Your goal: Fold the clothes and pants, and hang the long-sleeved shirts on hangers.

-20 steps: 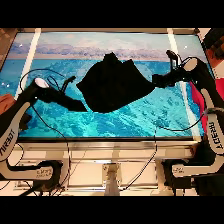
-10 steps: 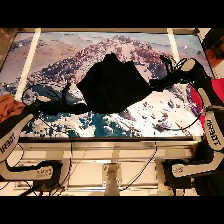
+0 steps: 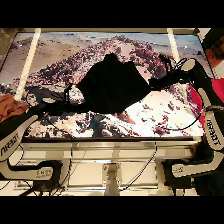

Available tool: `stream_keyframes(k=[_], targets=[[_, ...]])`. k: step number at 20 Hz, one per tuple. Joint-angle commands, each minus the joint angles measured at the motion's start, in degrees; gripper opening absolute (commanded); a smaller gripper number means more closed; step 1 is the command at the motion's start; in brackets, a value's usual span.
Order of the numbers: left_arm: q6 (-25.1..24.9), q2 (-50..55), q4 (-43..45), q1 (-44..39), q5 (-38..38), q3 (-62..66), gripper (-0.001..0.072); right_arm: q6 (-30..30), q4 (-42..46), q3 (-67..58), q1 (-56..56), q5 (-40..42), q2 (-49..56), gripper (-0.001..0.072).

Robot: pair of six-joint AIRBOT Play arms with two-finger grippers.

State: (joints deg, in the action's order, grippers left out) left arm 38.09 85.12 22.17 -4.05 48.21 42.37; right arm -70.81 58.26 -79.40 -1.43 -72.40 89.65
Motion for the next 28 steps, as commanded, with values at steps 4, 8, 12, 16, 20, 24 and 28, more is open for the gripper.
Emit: stream_keyframes(k=[4, 8, 12, 16, 20, 24, 28], targets=[[-0.02, 0.42, -0.68, -1.84, 0.61, -0.02, 0.0371, 0.02, -0.22, -0.07, 0.0, -0.07, 0.02, 0.0015], [-3.06, 0.46, -3.34, -2.49, 5.25, -0.02, 0.037, 0.98, -0.2, -0.07, 0.0, 0.02, 0.02, 0.0015], [-3.02, 1.11, -3.39, -3.43, 6.82, -0.02, 0.0368, 1.01, -0.22, -0.07, 0.0, 0.0, 0.02, 0.0016], [-2.99, 1.79, -3.43, -3.76, 6.93, -0.02, 0.0147, 1.01, -0.22, -0.07, 0.0, 0.0, 0.02, 0.0015], [-3.02, 0.68, -10.34, -2.99, 10.82, 0.92, 0.0014, 1.07, -0.48, -0.07, -0.24, 0.87, 0.0, 0.0015], [-1.68, -9.29, -10.64, -0.11, 11.21, 6.19, 0.0013, 7.34, -22.25, -0.07, -5.73, -2.43, -0.02, 0.0015], [10.1, -15.72, -9.31, 0.46, 7.3, 17.44, 0.0013, 21.62, -67.28, -0.28, -9.18, -7.69, -0.35, 0.0016]])
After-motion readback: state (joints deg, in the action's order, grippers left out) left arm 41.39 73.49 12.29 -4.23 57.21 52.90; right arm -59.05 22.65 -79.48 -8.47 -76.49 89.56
